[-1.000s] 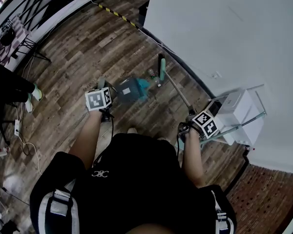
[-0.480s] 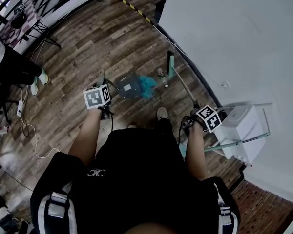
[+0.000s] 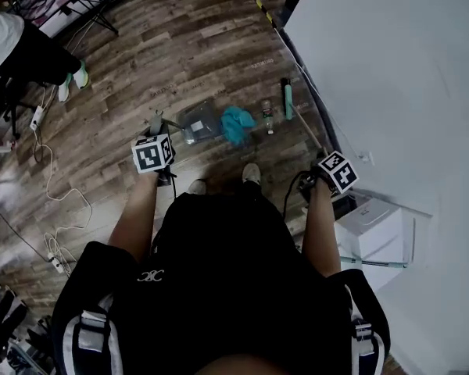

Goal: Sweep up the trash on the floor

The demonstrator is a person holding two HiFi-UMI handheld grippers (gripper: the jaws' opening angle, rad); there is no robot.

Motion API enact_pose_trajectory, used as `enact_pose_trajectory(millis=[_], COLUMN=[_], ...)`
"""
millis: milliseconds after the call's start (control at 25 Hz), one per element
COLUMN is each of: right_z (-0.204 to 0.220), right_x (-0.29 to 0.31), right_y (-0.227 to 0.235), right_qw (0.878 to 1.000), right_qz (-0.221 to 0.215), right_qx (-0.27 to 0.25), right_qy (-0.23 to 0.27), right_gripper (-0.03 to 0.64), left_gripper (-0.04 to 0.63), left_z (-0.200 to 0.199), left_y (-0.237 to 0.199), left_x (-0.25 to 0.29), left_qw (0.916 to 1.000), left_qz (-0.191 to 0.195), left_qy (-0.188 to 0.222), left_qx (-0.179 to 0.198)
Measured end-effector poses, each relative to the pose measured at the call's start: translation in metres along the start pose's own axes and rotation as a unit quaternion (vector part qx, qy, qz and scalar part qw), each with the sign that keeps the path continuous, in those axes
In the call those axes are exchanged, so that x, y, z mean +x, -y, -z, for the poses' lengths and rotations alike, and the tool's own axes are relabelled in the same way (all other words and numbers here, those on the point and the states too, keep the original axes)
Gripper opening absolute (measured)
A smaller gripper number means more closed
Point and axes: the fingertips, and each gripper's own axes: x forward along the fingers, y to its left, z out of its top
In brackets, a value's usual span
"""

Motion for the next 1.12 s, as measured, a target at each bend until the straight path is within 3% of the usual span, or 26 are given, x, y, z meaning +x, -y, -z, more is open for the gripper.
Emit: enact_pose_trajectory(millis=[160, 400, 760, 1000, 1120], right_z=[-0.025, -0.048, -0.040, -0.003, 0.018], right_x=[0.044, 0.105, 0.156, 0.177, 0.177], right_y=[0.007, 0.006, -0.027, -0.057, -0.072], right_qw=[0.999, 0.997, 0.990, 0.991, 0.989], right_qz=[0.011, 0.026, 0.055, 0.060, 0.061], right_qx=[-0.017, -0.016, -0.087, -0.022, -0.028], right_qy=[-0.030, -0.071, -0.091, -0.120, -0.134], right_gripper=[0.100, 0.100, 0.099, 0.100, 0.100], left_gripper=[0.067, 0.067, 0.067, 0.067, 0.067], left_z=[0.019, 0.040, 0.068, 0.076, 0.075], left_y=[0.007, 0.019, 0.029, 0.028, 0.024], left_x=[0.008, 0.036, 0.090, 0.113, 0.117], left_qw=[0.9988, 0.9968, 0.9973, 0.9978, 0.9979], left_qz=[-0.038, -0.068, -0.056, -0.035, -0.031], left_qy=[-0.016, -0.031, -0.048, -0.056, -0.055], left_qx=[-0.028, -0.029, 0.000, -0.003, -0.016])
